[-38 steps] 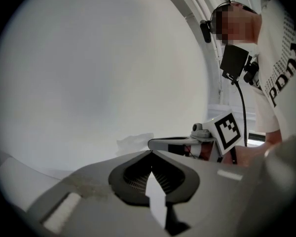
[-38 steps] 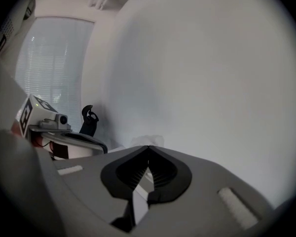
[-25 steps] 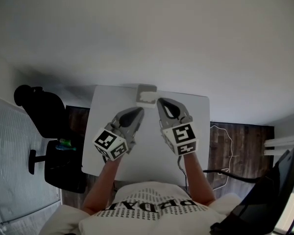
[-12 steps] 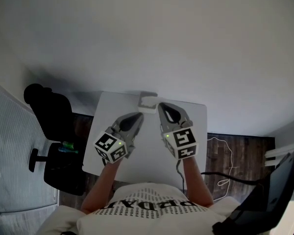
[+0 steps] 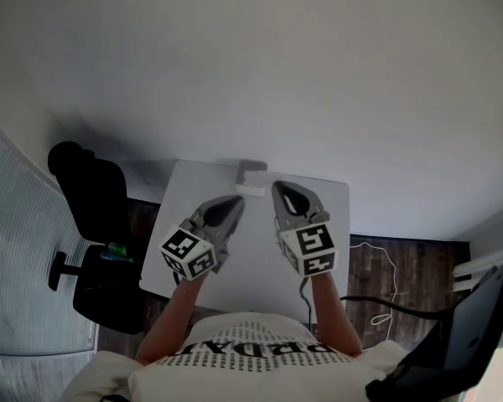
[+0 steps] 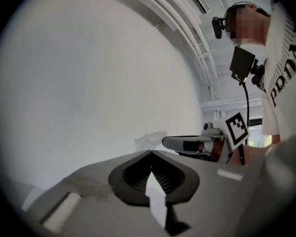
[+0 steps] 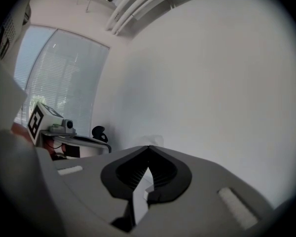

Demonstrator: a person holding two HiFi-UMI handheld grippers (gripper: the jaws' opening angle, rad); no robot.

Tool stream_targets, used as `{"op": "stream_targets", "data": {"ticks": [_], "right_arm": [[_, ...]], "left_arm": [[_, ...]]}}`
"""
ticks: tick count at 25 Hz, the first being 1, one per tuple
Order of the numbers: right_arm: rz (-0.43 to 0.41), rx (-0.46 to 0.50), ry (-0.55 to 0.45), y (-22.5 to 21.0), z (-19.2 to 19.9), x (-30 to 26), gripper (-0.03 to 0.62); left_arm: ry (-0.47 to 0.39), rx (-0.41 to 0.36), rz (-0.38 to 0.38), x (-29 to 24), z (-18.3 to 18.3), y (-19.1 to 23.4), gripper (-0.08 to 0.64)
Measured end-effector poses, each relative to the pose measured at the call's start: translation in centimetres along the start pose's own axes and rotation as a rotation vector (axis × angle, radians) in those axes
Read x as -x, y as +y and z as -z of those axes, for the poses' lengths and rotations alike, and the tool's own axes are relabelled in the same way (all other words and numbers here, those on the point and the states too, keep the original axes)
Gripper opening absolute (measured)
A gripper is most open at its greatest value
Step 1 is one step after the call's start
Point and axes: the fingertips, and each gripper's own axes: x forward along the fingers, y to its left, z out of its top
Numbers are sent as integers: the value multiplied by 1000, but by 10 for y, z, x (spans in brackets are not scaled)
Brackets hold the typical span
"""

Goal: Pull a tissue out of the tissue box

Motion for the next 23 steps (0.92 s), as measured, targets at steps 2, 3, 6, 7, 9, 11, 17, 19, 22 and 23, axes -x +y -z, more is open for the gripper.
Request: {"op": "stream_targets", "data": {"ticks": [2,3,6,7,9,11,17,19,22,23], "right_arm": [[-2,1,-5,2,-1,5,8],[-2,2,-5,3,-1,6,8],[-6,5,-7,5,-1,9,8],[-7,5,-7,5,-1,9,8],[-7,6,-9,5,-2,10,8],[-6,5,-4,6,-1,10,9],[-4,15,-2,9,-3,9,8],[-6,16,3,10,-4,10,8],[-11,25,10,8,-3,10,8],[-12,28,13,8,-3,10,8]], "left_arm": [[-2,-5,1,1,-1,-5,-9],[-2,-7,2,1,-1,-7,-9],[-3,-13,4,1,-3,-11,-9],[-4,-15,5,1,-4,-12,-9],[-4,-18,6,1,-5,-12,-9],[-3,-19,6,1,-5,-11,-9],[-3,-14,9,3,-5,-11,-9],[-6,-14,11,3,-6,-13,-9],[-15,-10,6,3,-8,-13,-9],[-18,-8,3,2,-8,-13,-9]]}}
